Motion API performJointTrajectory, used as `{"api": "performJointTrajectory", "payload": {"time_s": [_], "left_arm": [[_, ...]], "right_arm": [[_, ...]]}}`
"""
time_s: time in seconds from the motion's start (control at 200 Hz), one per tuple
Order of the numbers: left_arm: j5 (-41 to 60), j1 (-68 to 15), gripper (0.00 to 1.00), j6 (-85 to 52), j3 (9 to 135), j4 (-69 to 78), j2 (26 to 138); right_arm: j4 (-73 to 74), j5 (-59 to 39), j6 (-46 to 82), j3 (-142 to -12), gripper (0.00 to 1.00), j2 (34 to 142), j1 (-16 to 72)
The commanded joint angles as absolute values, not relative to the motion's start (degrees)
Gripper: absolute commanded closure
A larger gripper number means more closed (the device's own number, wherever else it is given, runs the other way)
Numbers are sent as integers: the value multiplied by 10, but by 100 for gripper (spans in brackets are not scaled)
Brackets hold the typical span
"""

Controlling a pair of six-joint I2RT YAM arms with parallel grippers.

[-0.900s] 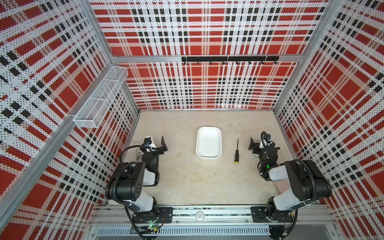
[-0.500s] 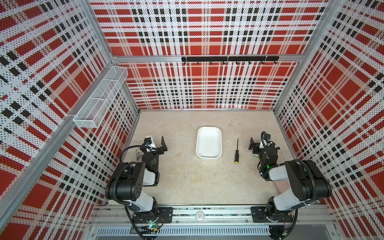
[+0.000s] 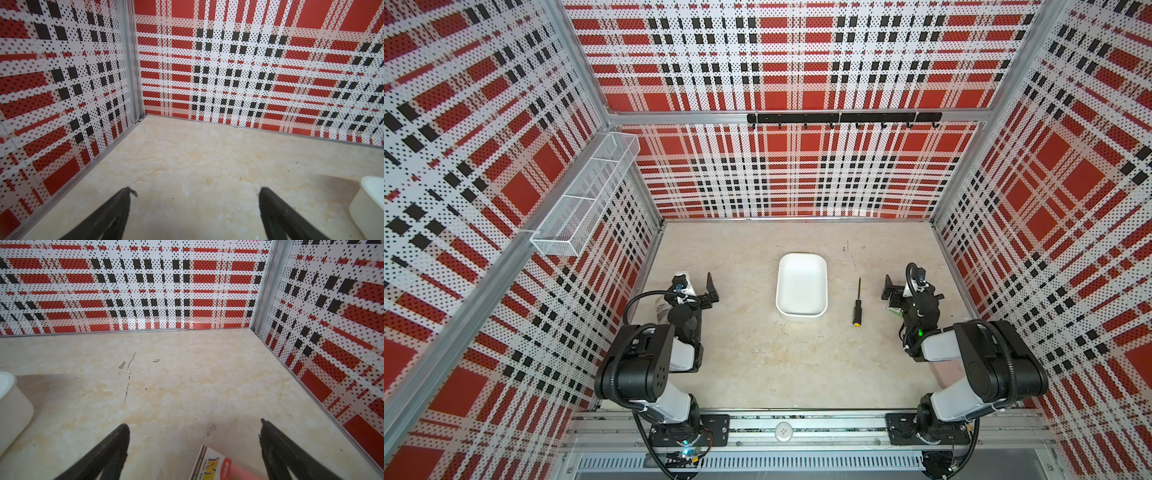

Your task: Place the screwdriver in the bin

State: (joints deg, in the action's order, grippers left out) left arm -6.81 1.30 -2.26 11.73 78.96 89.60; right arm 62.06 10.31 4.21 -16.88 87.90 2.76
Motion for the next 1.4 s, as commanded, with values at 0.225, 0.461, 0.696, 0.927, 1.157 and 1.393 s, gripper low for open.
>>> {"api": "performJointTrajectory", "payload": {"time_s": [0.225, 0.461, 0.696, 0.927, 1.157, 1.393], "left_arm": [[9, -2, 2, -26, 194, 541, 758], [110, -53, 2, -102, 256, 457, 749], [185, -89, 2, -172, 324, 398, 843], [155, -131, 2, -171, 310, 410, 881], [192, -133, 2, -169, 310, 413, 909], [203, -132, 2, -163, 306, 414, 907]], "right_arm": [[270, 84, 105, -271, 0, 666, 36], [50, 7, 185, -366, 0, 649, 86], [-18, 20, 276, -390, 4, 710, 164], [1, 71, 322, -368, 6, 774, 219], [12, 115, 365, -366, 10, 830, 257], [-4, 156, 375, -381, 13, 875, 275]]}}
